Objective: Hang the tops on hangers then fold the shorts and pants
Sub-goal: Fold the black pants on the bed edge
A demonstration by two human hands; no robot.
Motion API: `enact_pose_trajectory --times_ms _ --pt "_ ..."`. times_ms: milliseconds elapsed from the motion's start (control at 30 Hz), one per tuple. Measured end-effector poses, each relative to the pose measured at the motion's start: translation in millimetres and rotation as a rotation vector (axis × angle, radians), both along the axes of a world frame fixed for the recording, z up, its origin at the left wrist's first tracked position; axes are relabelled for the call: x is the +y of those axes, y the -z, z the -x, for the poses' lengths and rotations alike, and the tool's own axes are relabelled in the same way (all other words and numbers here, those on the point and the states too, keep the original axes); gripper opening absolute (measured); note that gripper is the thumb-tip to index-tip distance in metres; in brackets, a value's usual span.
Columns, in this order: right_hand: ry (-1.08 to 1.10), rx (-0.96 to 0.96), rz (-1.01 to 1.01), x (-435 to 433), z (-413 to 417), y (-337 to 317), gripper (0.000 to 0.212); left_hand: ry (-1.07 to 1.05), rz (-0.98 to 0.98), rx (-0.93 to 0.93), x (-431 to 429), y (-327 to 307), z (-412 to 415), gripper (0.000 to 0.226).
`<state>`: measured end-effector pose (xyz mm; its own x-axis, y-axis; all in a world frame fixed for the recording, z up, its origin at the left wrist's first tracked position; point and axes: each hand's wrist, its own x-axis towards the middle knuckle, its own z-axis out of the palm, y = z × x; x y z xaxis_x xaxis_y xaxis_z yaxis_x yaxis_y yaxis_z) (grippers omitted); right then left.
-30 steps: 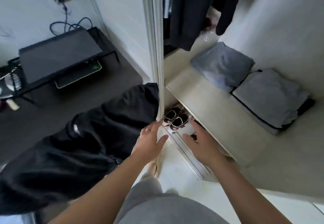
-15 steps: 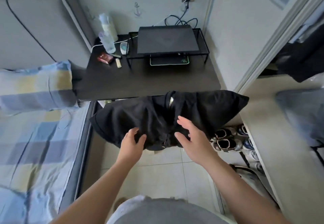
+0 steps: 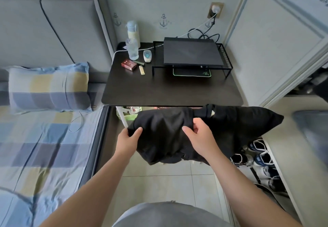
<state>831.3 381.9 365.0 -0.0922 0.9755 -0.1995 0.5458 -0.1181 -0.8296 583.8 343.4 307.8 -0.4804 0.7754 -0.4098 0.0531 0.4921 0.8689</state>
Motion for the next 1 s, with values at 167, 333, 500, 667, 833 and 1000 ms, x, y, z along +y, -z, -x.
enact_pose_trajectory --times_ms 167,333,500,667,833,1000 --pt "0.075 -0.003 -0.153 7.9 2.2 -23.6 0.037 0.032 -0.111 -0.05 -0.8 -20.7 15.3 0.022" --pt "0.145 0.122 -0.268 20.9 1.3 -73.1 0.033 0.09 -0.332 0.002 14.9 -71.9 23.8 0.03" --pt "0.107 0.248 -0.412 24.9 6.3 -141.9 0.012 0.179 -0.447 0.164 30.9 -134.0 21.9 0.031" --pt "0.045 0.38 -0.572 29.2 28.4 -220.4 0.01 0.163 -0.599 0.248 40.6 -209.6 33.4 0.024" --pt "-0.076 0.387 -0.741 35.3 60.5 -299.4 0.012 -0.002 -0.846 0.237 48.5 -295.2 62.6 0.023" --pt "-0.192 0.469 -0.923 30.6 115.0 -391.9 0.014 -0.115 -1.046 0.219 37.2 -389.2 115.7 0.021"
